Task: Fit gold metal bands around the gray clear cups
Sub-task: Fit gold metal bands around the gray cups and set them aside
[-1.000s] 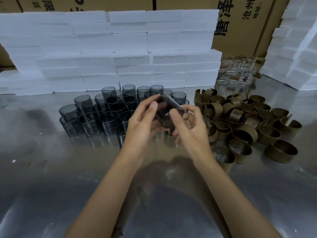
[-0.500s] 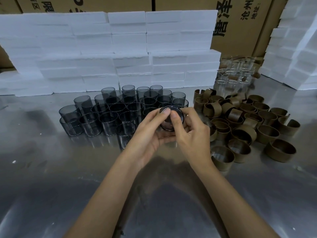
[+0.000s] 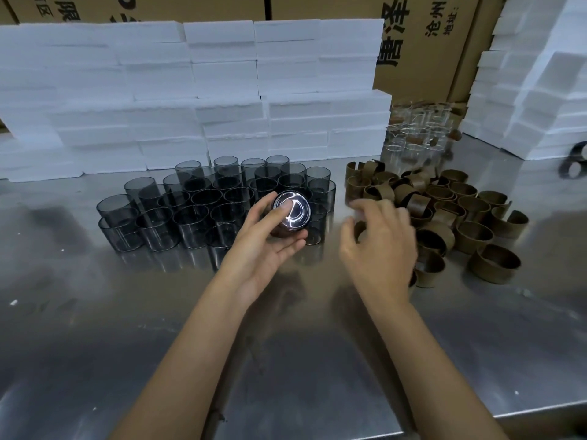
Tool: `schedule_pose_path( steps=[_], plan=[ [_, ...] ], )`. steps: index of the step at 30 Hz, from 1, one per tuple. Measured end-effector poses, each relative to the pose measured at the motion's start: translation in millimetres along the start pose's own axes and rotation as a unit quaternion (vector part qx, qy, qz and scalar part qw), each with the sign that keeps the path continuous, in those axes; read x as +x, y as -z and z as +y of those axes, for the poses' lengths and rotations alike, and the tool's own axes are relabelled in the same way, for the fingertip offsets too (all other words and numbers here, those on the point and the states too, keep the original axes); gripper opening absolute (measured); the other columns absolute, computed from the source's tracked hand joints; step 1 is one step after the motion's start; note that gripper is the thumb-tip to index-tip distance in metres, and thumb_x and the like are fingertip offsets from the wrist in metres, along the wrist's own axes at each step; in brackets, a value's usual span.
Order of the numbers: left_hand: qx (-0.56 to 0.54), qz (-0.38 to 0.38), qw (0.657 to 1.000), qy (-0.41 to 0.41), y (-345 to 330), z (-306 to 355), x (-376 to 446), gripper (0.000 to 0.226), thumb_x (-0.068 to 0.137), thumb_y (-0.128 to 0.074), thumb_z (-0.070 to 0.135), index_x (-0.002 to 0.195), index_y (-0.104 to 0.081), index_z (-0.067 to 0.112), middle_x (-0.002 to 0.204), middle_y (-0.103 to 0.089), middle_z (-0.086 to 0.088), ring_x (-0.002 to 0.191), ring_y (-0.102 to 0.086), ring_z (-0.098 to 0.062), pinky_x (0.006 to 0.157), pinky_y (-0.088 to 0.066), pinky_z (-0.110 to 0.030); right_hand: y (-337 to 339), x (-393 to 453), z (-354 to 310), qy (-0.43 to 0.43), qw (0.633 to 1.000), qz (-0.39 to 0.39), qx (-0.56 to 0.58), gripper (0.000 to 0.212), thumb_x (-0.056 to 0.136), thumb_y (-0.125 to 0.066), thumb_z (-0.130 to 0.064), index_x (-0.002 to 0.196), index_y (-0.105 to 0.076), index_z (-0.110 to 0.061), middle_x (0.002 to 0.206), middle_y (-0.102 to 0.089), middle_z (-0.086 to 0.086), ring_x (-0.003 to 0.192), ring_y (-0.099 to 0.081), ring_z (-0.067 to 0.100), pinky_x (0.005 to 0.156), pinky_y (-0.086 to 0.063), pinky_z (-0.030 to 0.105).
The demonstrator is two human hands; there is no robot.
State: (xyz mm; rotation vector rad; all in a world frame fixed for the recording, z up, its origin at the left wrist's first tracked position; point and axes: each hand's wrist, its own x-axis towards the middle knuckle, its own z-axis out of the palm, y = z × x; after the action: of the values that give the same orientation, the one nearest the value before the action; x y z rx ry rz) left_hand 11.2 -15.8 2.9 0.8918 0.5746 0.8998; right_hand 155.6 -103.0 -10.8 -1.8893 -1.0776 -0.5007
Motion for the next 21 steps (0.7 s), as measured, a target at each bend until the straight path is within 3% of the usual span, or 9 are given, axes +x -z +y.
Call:
schedule_pose_path(
  steps=[3, 5, 7, 9, 11, 13, 15, 18, 21],
  plan=[
    [-0.010, 0.004, 1.000, 0.006, 2, 1, 1, 0.070, 0.072, -0.081, 0.025, 0.138, -0.058, 0.026, 0.111, -0.071, -0.013, 0.085, -0.076, -0.030, 0.072, -0.061, -0.034, 13, 2, 16, -0.028, 0.979, -0.097, -0.175, 0.025, 0.090, -0.066, -0.038, 0.105, -0.072, -0.018, 0.106, -0.052, 0.004, 0.104, -0.045, 0.026, 0.085, -0.034, 0.039],
    [-0.020, 0.005, 1.000, 0.018, 3, 2, 0, 0.065, 0.077, -0.079, 0.029, 0.139, -0.058, 0.024, 0.114, -0.065, -0.015, 0.085, -0.076, -0.030, 0.073, -0.061, -0.034, 15, 2, 17, -0.026, 0.962, -0.163, -0.220, 0.023, 0.093, -0.064, -0.040, 0.108, -0.072, -0.025, 0.111, -0.047, 0.002, 0.108, -0.043, 0.024, 0.088, -0.034, 0.037],
    [-0.030, 0.007, 0.999, 0.035, 4, 2, -1, 0.060, 0.082, -0.077, 0.036, 0.137, -0.060, 0.021, 0.116, -0.062, -0.017, 0.086, -0.076, -0.030, 0.073, -0.061, -0.035, 16, 1, 17, -0.019, 0.957, -0.180, -0.227, 0.021, 0.096, -0.061, -0.031, 0.114, -0.072, -0.029, 0.112, -0.045, 0.001, 0.107, -0.043, 0.023, 0.088, -0.034, 0.037],
    [-0.033, 0.012, 0.998, 0.045, 6, 2, -1, 0.058, 0.082, -0.075, 0.044, 0.132, -0.063, 0.018, 0.113, -0.069, -0.015, 0.089, -0.076, -0.032, 0.073, -0.061, -0.036, 15, 2, 18, -0.014, 0.972, -0.152, -0.178, 0.020, 0.095, -0.063, -0.022, 0.112, -0.073, -0.025, 0.114, -0.047, 0.004, 0.106, -0.046, 0.026, 0.087, -0.037, 0.039],
    [-0.026, 0.007, 0.999, 0.046, 8, 3, 0, 0.056, 0.085, -0.072, 0.049, 0.132, -0.063, 0.019, 0.104, -0.077, -0.013, 0.091, -0.076, -0.033, 0.074, -0.062, -0.037, 14, 5, 20, 0.010, 0.996, -0.083, -0.036, 0.015, 0.092, -0.069, -0.012, 0.104, -0.075, -0.016, 0.118, -0.050, 0.009, 0.105, -0.052, 0.028, 0.088, -0.044, 0.040],
    [-0.012, 0.004, 0.999, 0.045, 9, 3, 1, 0.058, 0.087, -0.069, 0.053, 0.135, -0.062, 0.021, 0.102, -0.079, -0.012, 0.092, -0.076, -0.032, 0.075, -0.062, -0.037, 12, 6, 16, 0.066, 0.988, -0.032, 0.135, 0.012, 0.091, -0.070, -0.004, 0.100, -0.075, -0.009, 0.124, -0.051, 0.010, 0.105, -0.055, 0.020, 0.089, -0.049, 0.028],
    [0.004, 0.004, 0.999, 0.046, 9, 3, 1, 0.060, 0.085, -0.071, 0.055, 0.136, -0.063, 0.023, 0.107, -0.078, -0.013, 0.096, -0.076, -0.033, 0.076, -0.062, -0.036, 9, 3, 6, 0.125, 0.966, -0.024, 0.226, 0.013, 0.091, -0.067, 0.001, 0.100, -0.074, -0.007, 0.126, -0.050, 0.004, 0.107, -0.056, 0.009, 0.091, -0.046, 0.015],
    [0.048, -0.020, 0.998, 0.042, 8, 3, 0, 0.062, 0.082, -0.075, 0.061, 0.130, -0.069, 0.023, 0.115, -0.075, -0.014, 0.102, -0.074, -0.032, 0.085, -0.060, -0.038, 3, -6, -9, 0.184, 0.946, -0.059, 0.259, 0.016, 0.091, -0.062, 0.004, 0.103, -0.070, -0.004, 0.122, -0.056, -0.001, 0.112, -0.058, 0.009, 0.095, -0.048, 0.020],
    [0.070, -0.048, 0.996, 0.040, 7, 2, 0, 0.085, 0.068, -0.086, 0.061, 0.137, -0.062, 0.017, 0.118, -0.072, -0.017, 0.103, -0.074, -0.031, 0.090, -0.059, -0.038, 1, -9, -17, 0.189, 0.947, -0.072, 0.251, 0.020, 0.088, -0.061, 0.008, 0.102, -0.067, -0.004, 0.117, -0.064, 0.002, 0.108, -0.061, 0.012, 0.095, -0.046, 0.019]
  ],
)
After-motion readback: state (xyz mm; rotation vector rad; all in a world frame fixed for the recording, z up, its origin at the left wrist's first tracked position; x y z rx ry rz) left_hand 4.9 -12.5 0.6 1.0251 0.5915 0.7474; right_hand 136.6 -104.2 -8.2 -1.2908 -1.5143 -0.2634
